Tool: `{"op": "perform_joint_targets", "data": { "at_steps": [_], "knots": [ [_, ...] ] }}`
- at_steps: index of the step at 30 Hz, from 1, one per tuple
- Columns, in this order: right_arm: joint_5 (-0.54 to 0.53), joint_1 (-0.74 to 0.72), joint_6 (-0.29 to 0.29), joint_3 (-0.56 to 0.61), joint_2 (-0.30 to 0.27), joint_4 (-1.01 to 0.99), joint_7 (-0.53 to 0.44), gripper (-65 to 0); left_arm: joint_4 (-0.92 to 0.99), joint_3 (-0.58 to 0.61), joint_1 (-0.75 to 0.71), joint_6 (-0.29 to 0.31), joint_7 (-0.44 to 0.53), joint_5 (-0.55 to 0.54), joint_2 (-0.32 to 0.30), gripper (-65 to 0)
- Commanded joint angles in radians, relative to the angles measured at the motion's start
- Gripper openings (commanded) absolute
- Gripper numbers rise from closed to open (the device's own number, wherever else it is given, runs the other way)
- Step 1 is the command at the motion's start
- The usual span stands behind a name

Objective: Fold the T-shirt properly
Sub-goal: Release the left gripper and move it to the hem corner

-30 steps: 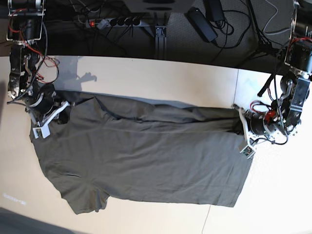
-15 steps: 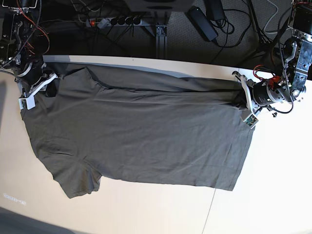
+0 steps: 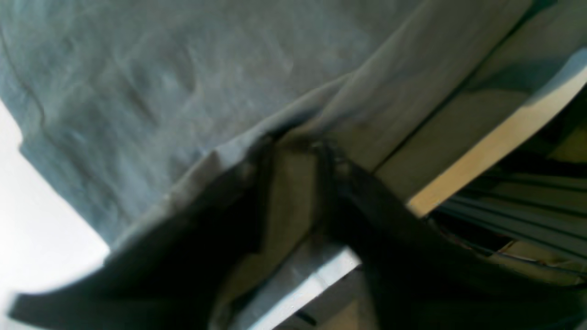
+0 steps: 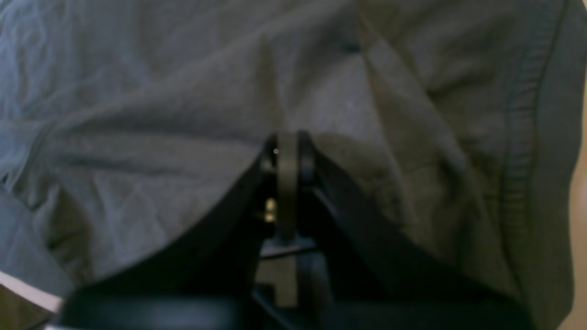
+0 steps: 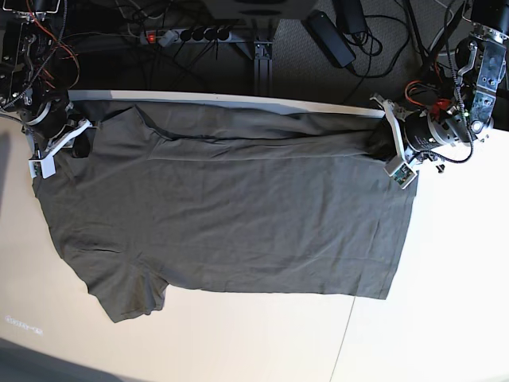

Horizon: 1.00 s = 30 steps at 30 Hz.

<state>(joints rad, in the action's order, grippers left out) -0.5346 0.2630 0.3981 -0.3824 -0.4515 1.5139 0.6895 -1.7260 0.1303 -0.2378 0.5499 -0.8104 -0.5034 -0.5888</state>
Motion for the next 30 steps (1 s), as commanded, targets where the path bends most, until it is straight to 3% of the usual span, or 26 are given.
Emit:
{"op": "perform_joint_targets", "data": {
  "at_steps": [1, 4, 7, 12, 15, 24, 30],
  "knots": [
    [0.011, -0.002, 0.026, -0.011, -0.019, 0.011, 0.004, -65.0, -0.019, -0.045, 0.016, -0.016, 0.006, 0.008, -0.021, -34.0],
    [0.011, -0.002, 0.026, -0.01, -0.019, 0.01, 0.003, -65.0, -0.028, -0.142, 0.056, -0.015, 0.007, -0.008, -0.03, -33.3],
    [0.011, -0.002, 0.026, -0.01, -0.019, 0.01, 0.003, -65.0, -0.027, -0.213, 0.129, -0.015, 0.01, -0.097, -0.064, -33.1],
    [0.011, -0.002, 0.026, -0.01, -0.019, 0.01, 0.003, -65.0, 0.049, -0.206, 0.287, -0.014, 0.099, -0.167, -0.095, -25.8],
    [0.017, -0.002, 0.026, -0.01, -0.019, 0.008, 0.003, -65.0, 0.202, -0.171, 0.423, -0.014, 0.167, -0.172, -0.06, -25.5],
    [0.033, -0.002, 0.028, -0.01, -0.018, 0.0, 0.0, -65.0, 0.953, -0.038, 0.848, -0.014, 0.171, -0.188, 0.122, -25.5],
    [0.034, -0.002, 0.028, -0.01, -0.019, 0.0, 0.001, -65.0, 1.294, -0.038, 0.97, -0.013, 0.218, -0.183, 0.158, -25.5]
  ]
}}
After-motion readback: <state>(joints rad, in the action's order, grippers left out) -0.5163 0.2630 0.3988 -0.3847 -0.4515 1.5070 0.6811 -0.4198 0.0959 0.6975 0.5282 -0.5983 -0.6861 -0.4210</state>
